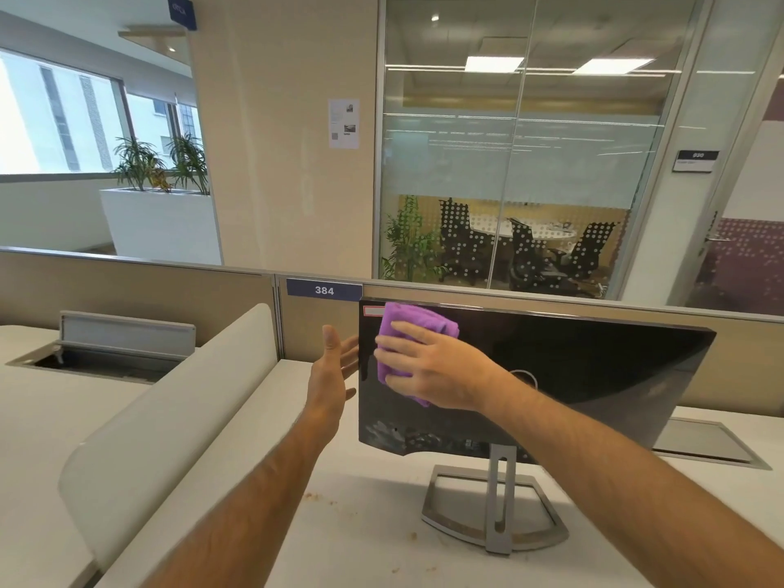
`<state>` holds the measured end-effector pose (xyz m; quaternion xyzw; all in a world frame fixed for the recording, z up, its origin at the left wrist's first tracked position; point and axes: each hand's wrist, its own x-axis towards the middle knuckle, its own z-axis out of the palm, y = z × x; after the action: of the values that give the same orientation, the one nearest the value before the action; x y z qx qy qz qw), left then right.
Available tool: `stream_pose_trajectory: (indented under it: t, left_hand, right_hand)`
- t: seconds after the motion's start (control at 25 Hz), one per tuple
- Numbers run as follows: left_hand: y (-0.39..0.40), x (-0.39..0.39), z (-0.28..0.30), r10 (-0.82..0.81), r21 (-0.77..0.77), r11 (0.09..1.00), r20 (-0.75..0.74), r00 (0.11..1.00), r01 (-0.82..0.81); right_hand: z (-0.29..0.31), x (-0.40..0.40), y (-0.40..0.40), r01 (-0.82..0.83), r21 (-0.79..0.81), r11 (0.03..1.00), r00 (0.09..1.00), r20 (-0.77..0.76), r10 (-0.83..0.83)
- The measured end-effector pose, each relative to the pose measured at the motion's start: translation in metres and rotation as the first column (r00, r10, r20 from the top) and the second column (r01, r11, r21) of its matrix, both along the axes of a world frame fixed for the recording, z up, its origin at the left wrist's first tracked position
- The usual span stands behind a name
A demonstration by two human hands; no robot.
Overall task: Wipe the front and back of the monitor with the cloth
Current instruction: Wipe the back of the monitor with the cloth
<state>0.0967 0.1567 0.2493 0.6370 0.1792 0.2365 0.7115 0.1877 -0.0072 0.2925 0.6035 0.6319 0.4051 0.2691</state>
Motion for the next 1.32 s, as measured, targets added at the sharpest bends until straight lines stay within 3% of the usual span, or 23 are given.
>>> stream_pose_trajectory:
  t: [0.12,0.16,0.32,0.36,0.52,0.72,0.88,0.96,1.08,1.16,1.24,1.32]
  left_hand:
    - [0.002,-0.002,0.0,-0.025,-0.005,1.0,0.002,1.0,0.025]
    - [0.003,-0.002,0.0,-0.029,-0.011,1.0,0.003,1.0,0.029]
    - [0.005,-0.004,-0.001,-0.037,-0.033,0.999,0.024,0.999,0.038]
    - [0.005,-0.005,-0.001,-0.036,-0.037,0.999,0.032,0.999,0.037]
    - [0.007,-0.006,-0.001,-0.04,-0.064,0.997,0.051,0.998,0.043]
    - [0.01,-0.006,-0.004,-0.051,-0.076,0.996,0.054,0.997,0.055]
    - [0.013,-0.006,-0.006,-0.042,-0.115,0.992,0.055,0.998,0.048]
    - [0.013,-0.006,-0.006,-0.053,-0.113,0.992,0.051,0.997,0.058]
    - [0.013,-0.006,-0.006,-0.05,-0.099,0.994,0.04,0.998,0.053]
    - [0.013,-0.006,-0.007,-0.054,-0.103,0.993,0.042,0.998,0.058]
    - [0.014,-0.005,-0.008,-0.062,-0.106,0.992,0.043,0.997,0.066]
    - [0.012,-0.005,-0.008,-0.058,-0.106,0.992,0.041,0.997,0.063]
  right_hand:
    - [0.019,0.001,0.01,0.054,0.241,0.969,0.995,-0.09,-0.033]
    - [0.02,-0.001,0.013,0.073,0.248,0.966,0.994,-0.099,-0.049]
    - [-0.004,-0.009,0.02,0.067,-0.124,0.99,0.993,0.107,-0.054]
    - [-0.001,-0.01,0.021,0.076,-0.116,0.99,0.99,0.127,-0.061]
    - [0.024,-0.006,0.032,0.07,0.184,0.981,0.997,0.001,-0.071]
    - [-0.008,-0.016,0.035,0.131,-0.18,0.975,0.981,0.168,-0.1]
    - [0.007,-0.016,0.035,0.109,0.125,0.986,0.993,0.027,-0.113]
    - [-0.007,-0.017,0.035,0.102,0.06,0.993,0.993,0.061,-0.106]
    - [-0.034,-0.023,0.028,0.184,-0.224,0.957,0.966,0.223,-0.134]
    - [-0.026,-0.019,0.025,0.173,-0.15,0.974,0.971,0.191,-0.143]
    - [-0.014,-0.015,0.021,0.143,0.027,0.989,0.985,0.09,-0.145]
    - [-0.022,-0.015,0.02,0.146,-0.014,0.989,0.986,0.082,-0.145]
